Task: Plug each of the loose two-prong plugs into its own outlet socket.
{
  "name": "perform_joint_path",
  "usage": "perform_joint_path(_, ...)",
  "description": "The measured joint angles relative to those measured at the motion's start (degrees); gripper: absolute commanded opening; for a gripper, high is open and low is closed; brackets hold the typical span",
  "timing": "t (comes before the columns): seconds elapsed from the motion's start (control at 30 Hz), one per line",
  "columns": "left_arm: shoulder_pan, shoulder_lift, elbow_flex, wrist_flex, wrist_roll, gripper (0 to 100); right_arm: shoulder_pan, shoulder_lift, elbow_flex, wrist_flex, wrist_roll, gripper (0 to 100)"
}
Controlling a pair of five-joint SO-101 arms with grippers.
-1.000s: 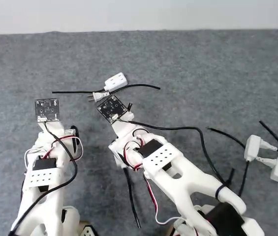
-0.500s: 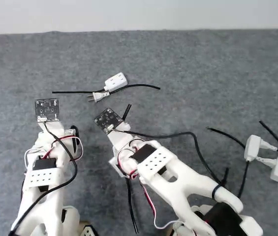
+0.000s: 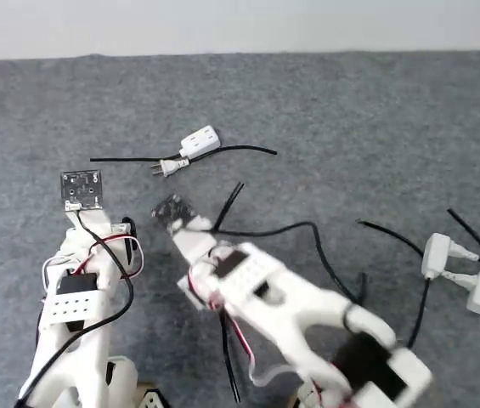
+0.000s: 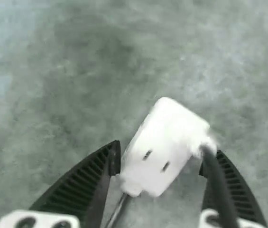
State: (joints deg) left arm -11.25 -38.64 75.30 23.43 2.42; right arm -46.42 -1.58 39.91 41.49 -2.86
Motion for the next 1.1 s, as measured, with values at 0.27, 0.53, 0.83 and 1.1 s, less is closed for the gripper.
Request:
perform_joint_path(0.27,-1.1,0.0,0.0,0.0,0.0,13,4.6,16.6,-22.9,19.3,0.0,1.1)
perform_joint_path(0.53,-1.6,0.0,0.0,0.0,0.0,13,12.0,5.9,-17.0,20.0,2.5,1.0)
perform_joint_path(0.83,-1.6,0.0,0.0,0.0,0.0,13,31.4,-32.1,0.7,21.2,6.5,1.0)
perform_joint_path(1.1,-1.6,0.0,0.0,0.0,0.0,13,61.4,-40.2,4.0,19.5,11.3,1.3)
